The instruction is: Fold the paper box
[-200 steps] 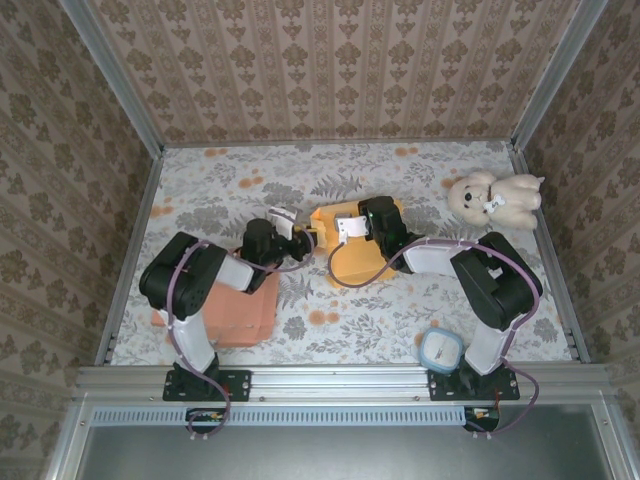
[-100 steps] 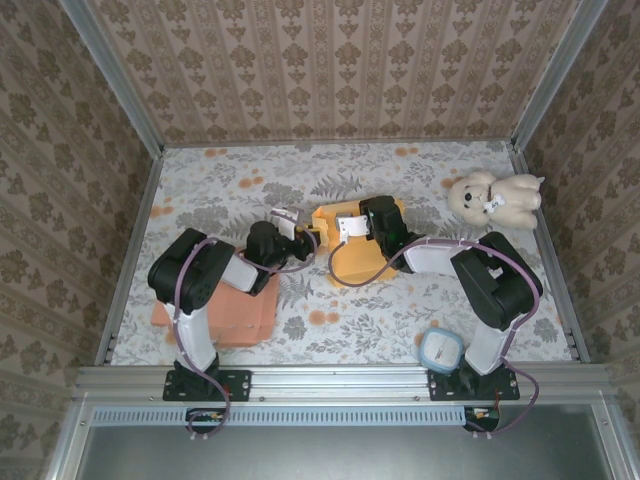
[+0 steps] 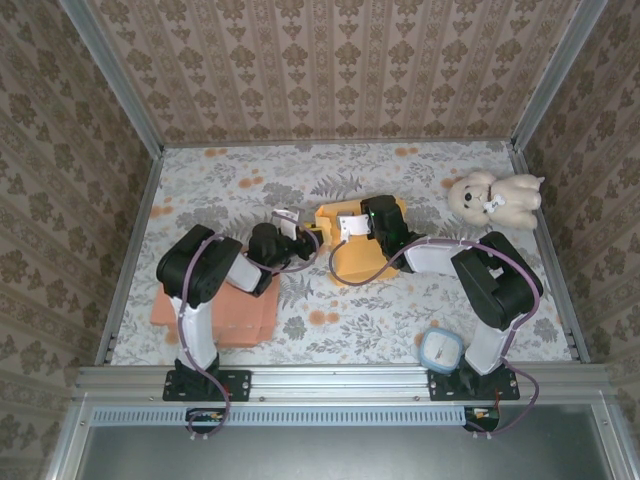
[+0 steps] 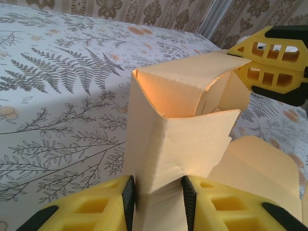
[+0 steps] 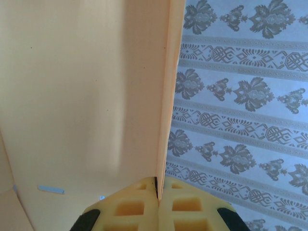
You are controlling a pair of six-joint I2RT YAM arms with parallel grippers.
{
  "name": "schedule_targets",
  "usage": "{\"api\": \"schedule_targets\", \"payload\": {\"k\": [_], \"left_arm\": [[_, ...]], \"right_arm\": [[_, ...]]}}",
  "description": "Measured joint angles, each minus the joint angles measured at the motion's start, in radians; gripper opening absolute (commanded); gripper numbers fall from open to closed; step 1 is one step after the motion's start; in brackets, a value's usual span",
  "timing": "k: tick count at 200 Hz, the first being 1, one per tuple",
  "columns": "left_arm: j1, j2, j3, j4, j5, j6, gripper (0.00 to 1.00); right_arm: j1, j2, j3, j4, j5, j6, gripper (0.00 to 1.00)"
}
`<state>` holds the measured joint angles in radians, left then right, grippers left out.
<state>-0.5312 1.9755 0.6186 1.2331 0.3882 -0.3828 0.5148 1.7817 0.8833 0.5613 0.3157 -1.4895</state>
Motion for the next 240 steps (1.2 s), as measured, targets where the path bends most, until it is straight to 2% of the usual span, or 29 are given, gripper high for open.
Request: {"api": "schedule_targets", "payload": {"k": [100, 151, 215, 240], "left_arm": [[-0.054, 0.008, 0.04, -0.023, -0.039, -0.006, 0.35], [-0.077, 0.008, 0.072, -0.082, -0.115, 0.002, 0.4], [-0.105, 0.008, 0.077, -0.097, -0.237, 0.032, 0.4], [-0.105, 0.008, 0.076, -0.097, -0.269, 0.042, 0.44]], "right_arm": [[-0.002, 0.0, -0.005, 0.001, 0.02, 0.006, 0.0], [-0.002, 0.0, -0.014, 0.016, 0.022, 0.023, 0.0], [-0.002, 0.0, -0.029, 0.045, 0.022, 0.027, 0.0], [-0.001, 0.0, -0.038, 0.063, 0.022, 0.031, 0.0]]}}
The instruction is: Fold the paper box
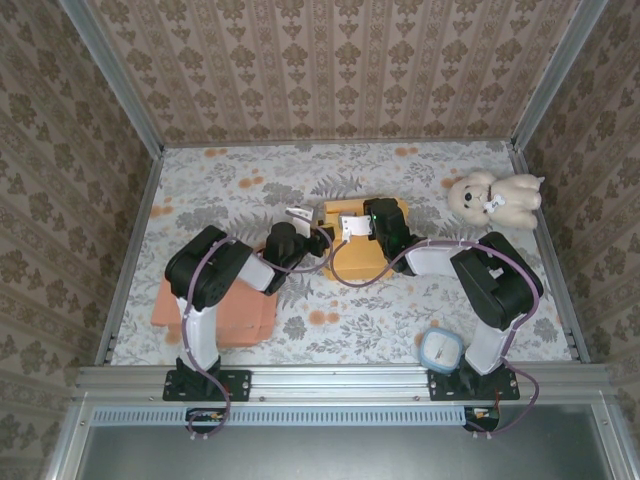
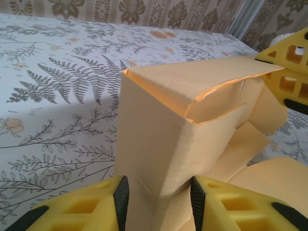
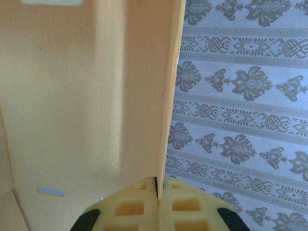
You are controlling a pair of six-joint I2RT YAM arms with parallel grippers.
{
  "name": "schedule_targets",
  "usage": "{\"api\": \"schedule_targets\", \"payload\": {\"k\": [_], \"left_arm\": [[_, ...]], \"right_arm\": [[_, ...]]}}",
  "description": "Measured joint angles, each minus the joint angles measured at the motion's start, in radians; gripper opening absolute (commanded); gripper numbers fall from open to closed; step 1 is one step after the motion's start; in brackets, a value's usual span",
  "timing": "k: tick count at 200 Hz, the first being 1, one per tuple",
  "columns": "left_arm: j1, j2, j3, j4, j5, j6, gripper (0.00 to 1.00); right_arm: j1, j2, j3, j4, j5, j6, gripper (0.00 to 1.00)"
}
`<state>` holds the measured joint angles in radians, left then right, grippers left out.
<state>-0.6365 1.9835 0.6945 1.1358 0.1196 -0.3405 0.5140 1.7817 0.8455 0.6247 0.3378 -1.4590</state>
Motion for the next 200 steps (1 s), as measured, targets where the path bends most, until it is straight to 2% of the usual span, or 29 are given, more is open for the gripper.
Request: {"api": "schedule_targets", "payload": {"k": [104, 128, 170, 200], "left_arm": [[-0.029, 0.085, 0.01, 0.116, -0.109, 0.013, 0.39], [-0.049, 0.085, 0.02, 0.119, -0.147, 0.029, 0.33], [-0.085, 0.099, 0.037, 0.121, -0.28, 0.058, 0.21], [-0.102, 0.109, 0.049, 0.122, -0.36, 0.065, 0.05]], "right_arm": [[0.002, 0.002, -0.003, 0.013, -0.001, 0.024, 0.0], [0.002, 0.009, -0.004, 0.025, -0.002, 0.026, 0.0], [0.002, 0.017, -0.013, 0.054, 0.0, 0.037, 0.0], [0.001, 0.021, -0.023, 0.078, 0.0, 0.048, 0.0]]}}
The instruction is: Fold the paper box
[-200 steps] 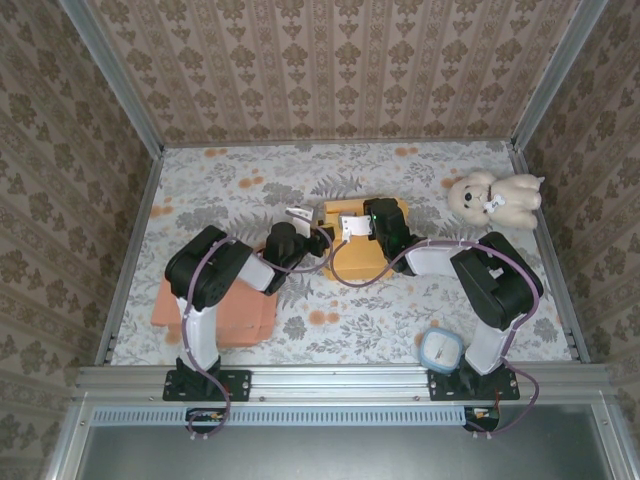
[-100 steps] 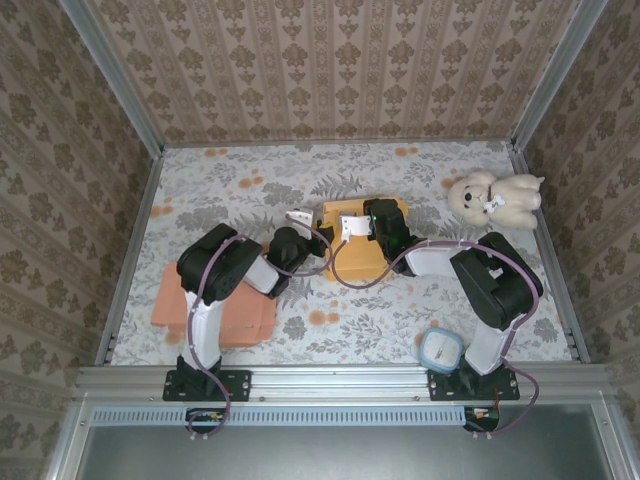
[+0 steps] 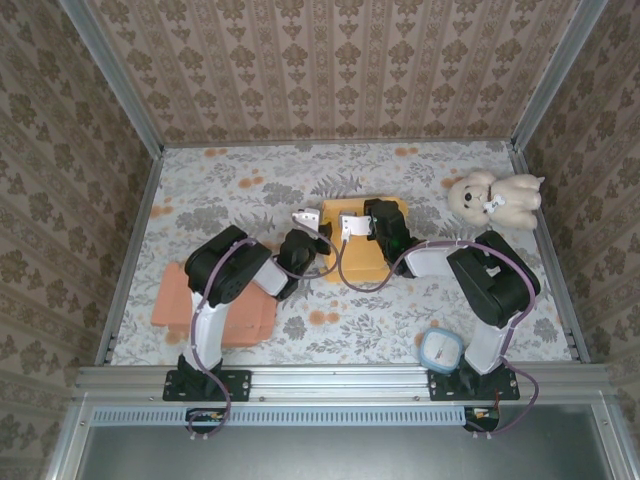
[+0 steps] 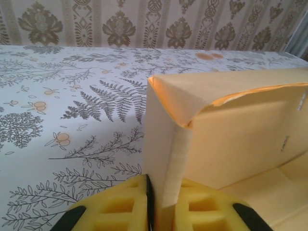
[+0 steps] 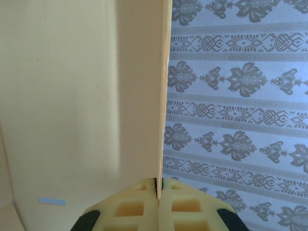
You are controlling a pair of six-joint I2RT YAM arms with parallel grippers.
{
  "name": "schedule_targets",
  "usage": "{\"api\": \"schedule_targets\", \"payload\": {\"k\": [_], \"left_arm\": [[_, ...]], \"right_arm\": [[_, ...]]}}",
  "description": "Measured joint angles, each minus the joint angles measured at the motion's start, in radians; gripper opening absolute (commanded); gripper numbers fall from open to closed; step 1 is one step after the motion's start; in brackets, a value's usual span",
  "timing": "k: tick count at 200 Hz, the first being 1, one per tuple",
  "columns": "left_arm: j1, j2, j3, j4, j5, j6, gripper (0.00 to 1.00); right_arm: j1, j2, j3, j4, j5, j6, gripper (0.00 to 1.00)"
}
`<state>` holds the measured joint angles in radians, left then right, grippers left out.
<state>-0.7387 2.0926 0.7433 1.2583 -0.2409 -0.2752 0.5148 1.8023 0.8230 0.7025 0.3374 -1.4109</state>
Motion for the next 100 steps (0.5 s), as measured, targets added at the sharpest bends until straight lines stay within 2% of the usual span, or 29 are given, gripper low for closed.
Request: {"api": "schedule_targets", "payload": {"k": [8, 57, 100], "left_arm": [[-0.007, 0.001, 0.002, -0.001, -0.026, 0.004, 0.0], [-0.101, 0.001, 0.05, -0.089, -0.302, 0.017, 0.0], [-0.131, 0.001, 0.086, -0.153, -0.394, 0.022, 0.0]], "right_arm": [[0.0, 0.0, -0.003, 0.004, 0.0, 0.001, 0.0], [0.001, 0.0, -0.008, 0.014, -0.003, 0.005, 0.0], [0.002, 0.004, -0.019, 0.039, -0.002, 0.027, 0.0]]}}
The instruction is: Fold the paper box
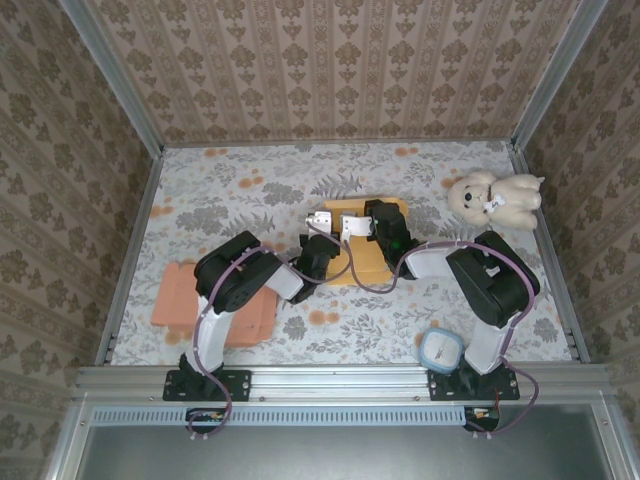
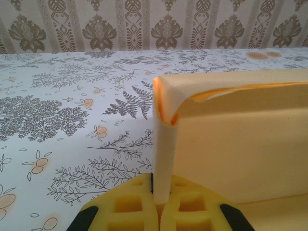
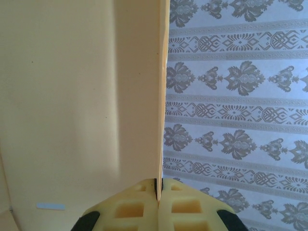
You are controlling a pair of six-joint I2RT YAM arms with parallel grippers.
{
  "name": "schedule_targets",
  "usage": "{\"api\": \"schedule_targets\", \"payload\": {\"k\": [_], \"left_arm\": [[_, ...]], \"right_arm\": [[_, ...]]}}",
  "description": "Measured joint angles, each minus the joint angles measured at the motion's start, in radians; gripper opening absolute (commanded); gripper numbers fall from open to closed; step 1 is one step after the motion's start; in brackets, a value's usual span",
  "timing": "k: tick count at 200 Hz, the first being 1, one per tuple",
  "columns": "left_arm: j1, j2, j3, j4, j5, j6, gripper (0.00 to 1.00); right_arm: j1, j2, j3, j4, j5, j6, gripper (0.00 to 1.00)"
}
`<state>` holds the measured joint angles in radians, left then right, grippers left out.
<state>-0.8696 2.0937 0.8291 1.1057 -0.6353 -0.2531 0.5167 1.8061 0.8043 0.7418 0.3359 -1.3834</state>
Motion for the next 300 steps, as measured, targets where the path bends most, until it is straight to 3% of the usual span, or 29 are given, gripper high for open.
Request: {"api": "schedule_targets", "payload": {"k": [51, 88, 151, 227, 300], "left_arm": [[0.002, 0.002, -0.008, 0.026, 0.017, 0.032, 0.0], [0.009, 0.003, -0.028, 0.071, 0.05, 0.061, 0.0], [0.024, 0.003, -0.063, 0.13, 0.118, 0.101, 0.0], [0.064, -0.026, -0.122, 0.168, 0.245, 0.15, 0.0], [0.09, -0.051, -0.166, 0.182, 0.31, 0.187, 0.0]], "right_arm": [[0.014, 0.014, -0.026, 0.07, 0.029, 0.023, 0.07], [0.021, 0.015, -0.045, 0.093, 0.034, 0.049, 0.26], [0.037, -0.042, -0.048, -0.038, -0.035, 0.202, 0.46], [0.044, -0.19, -0.003, -0.383, -0.214, 0.365, 0.53], [0.037, -0.226, 0.051, -0.56, -0.253, 0.408, 0.53]]}}
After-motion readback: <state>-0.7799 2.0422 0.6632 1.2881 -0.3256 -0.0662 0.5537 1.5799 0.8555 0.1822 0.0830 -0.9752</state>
